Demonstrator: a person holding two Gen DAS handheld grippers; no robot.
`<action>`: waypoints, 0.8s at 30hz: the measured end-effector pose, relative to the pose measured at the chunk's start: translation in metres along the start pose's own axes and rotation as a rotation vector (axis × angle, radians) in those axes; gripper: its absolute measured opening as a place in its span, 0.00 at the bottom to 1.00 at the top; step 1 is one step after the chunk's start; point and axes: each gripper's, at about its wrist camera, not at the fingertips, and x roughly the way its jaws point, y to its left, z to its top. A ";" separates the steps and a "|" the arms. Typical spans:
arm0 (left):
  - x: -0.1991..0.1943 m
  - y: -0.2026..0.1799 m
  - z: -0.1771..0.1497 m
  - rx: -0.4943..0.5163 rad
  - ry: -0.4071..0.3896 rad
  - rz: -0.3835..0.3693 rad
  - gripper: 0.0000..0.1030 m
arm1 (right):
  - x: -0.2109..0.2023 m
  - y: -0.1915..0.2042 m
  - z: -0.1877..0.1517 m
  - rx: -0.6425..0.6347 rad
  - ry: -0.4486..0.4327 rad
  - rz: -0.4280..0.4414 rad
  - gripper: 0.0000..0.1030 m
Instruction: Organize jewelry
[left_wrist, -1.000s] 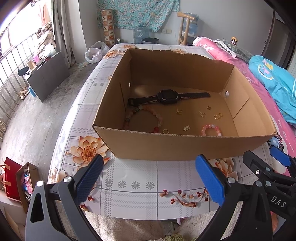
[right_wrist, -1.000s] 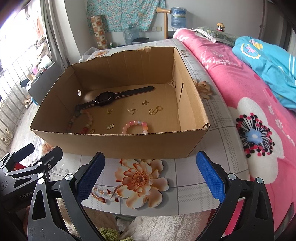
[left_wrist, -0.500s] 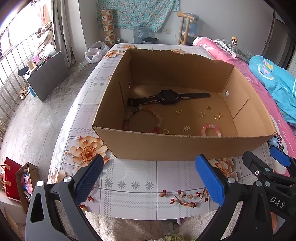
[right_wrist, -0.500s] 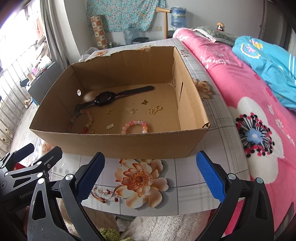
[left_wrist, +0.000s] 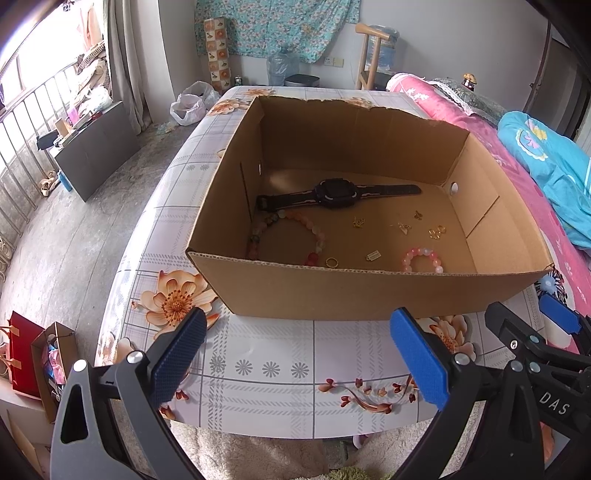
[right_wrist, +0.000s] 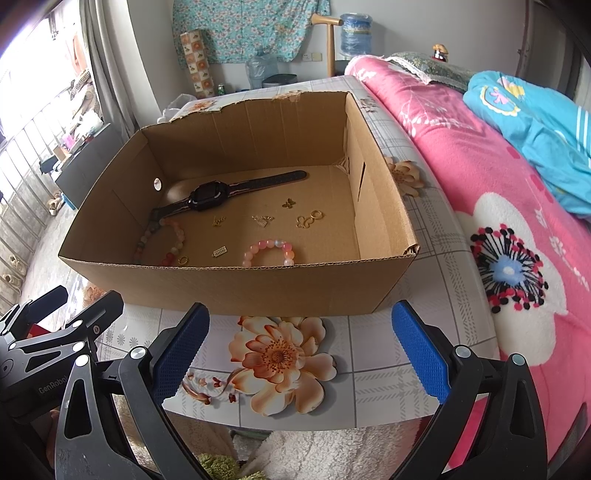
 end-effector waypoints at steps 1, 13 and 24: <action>0.000 0.000 0.000 0.000 0.000 0.000 0.95 | 0.000 0.000 0.000 0.000 0.000 0.001 0.92; 0.002 0.002 -0.001 -0.011 0.008 0.004 0.95 | 0.000 0.001 -0.001 0.002 0.000 0.001 0.92; 0.004 0.002 0.000 -0.014 0.010 0.007 0.95 | 0.000 0.001 0.000 0.003 0.001 0.001 0.92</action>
